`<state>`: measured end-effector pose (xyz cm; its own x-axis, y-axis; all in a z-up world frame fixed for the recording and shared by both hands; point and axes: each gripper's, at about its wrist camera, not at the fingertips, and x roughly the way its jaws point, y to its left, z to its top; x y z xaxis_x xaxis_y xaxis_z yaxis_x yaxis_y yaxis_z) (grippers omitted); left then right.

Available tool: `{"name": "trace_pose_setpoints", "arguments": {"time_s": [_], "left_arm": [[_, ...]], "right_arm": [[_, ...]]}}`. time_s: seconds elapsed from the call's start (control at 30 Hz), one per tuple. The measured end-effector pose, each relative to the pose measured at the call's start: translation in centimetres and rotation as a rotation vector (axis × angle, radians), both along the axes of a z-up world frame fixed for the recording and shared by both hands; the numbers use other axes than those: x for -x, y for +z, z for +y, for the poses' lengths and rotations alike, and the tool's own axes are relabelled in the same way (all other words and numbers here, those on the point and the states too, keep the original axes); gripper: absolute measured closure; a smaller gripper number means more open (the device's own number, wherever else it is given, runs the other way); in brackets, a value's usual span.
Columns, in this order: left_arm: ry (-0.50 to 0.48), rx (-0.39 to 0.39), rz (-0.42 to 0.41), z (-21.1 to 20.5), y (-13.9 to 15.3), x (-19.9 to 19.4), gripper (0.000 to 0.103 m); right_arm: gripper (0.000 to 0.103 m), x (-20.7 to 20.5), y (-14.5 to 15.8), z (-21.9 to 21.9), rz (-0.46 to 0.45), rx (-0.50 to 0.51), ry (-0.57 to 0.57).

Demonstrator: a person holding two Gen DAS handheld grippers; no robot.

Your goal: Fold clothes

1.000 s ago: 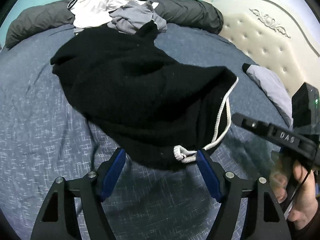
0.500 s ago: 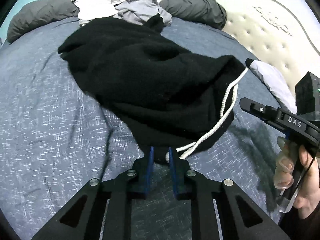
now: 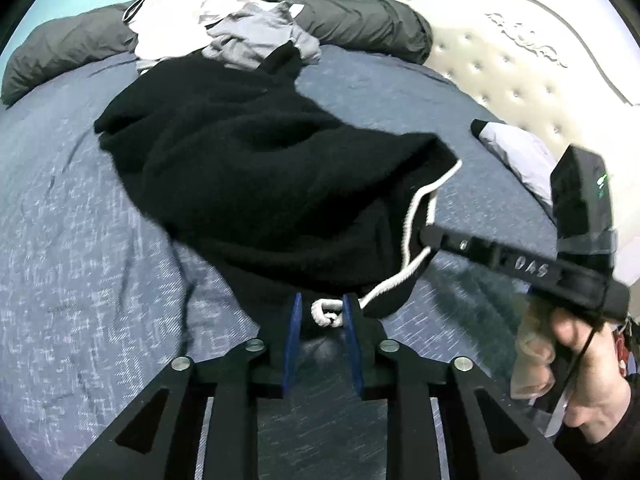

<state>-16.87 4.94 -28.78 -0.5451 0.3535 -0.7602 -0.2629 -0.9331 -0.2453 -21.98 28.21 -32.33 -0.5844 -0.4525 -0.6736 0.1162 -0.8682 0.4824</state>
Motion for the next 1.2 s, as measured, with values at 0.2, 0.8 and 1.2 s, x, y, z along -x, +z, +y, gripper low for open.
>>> {"name": "trace_pose_setpoints", "arguments": {"time_s": [0.2,0.8,1.2], "left_arm": [[-0.02,-0.012,0.019,2.0,0.4,0.8,0.065],[-0.118,0.059,0.012,6.2,-0.8,5.1,0.095],[0.083,0.032,0.161,-3.9,6.2,1.3,0.096]], "right_arm": [[0.1,-0.9,-0.7,0.3,-0.031,-0.042,0.001],[0.101,-1.0,-0.9,0.2,-0.025,-0.032,0.021],[0.1,-0.8,0.8,-0.4,0.039,-0.039,0.046]]}}
